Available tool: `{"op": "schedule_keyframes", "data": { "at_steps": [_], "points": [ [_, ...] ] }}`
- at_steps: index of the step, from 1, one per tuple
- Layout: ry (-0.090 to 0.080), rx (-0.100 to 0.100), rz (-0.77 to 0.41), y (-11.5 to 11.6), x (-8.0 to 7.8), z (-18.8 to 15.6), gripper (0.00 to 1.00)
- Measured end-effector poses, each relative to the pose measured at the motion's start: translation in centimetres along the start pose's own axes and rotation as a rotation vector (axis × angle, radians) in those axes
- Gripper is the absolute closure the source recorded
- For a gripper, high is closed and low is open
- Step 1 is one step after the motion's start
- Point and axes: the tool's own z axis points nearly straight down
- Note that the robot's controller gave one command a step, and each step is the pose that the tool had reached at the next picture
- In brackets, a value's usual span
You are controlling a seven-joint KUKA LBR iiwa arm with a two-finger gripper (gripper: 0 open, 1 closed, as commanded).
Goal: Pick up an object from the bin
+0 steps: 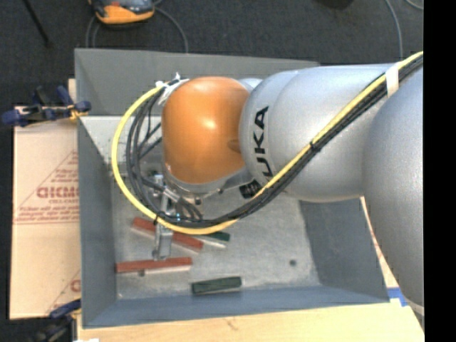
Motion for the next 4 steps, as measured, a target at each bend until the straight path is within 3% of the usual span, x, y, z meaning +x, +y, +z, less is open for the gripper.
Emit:
{"op": "schedule_keyframes", "data": {
  "at_steps": [1,2,3,4],
  "points": [
    [-0.008,-0.002,0.004,-0.1,-0.2,-0.4,0.0],
    [-0.015,-0.002,-0.061,-0.6,-0.8,2.6,0.0],
    [-0.01,-0.002,-0.006,-5.1,0.5,8.1,0.0],
    [-0.005,-0.001,0.222,-4.3,0.9,13.2,1.0]
  ]
}}
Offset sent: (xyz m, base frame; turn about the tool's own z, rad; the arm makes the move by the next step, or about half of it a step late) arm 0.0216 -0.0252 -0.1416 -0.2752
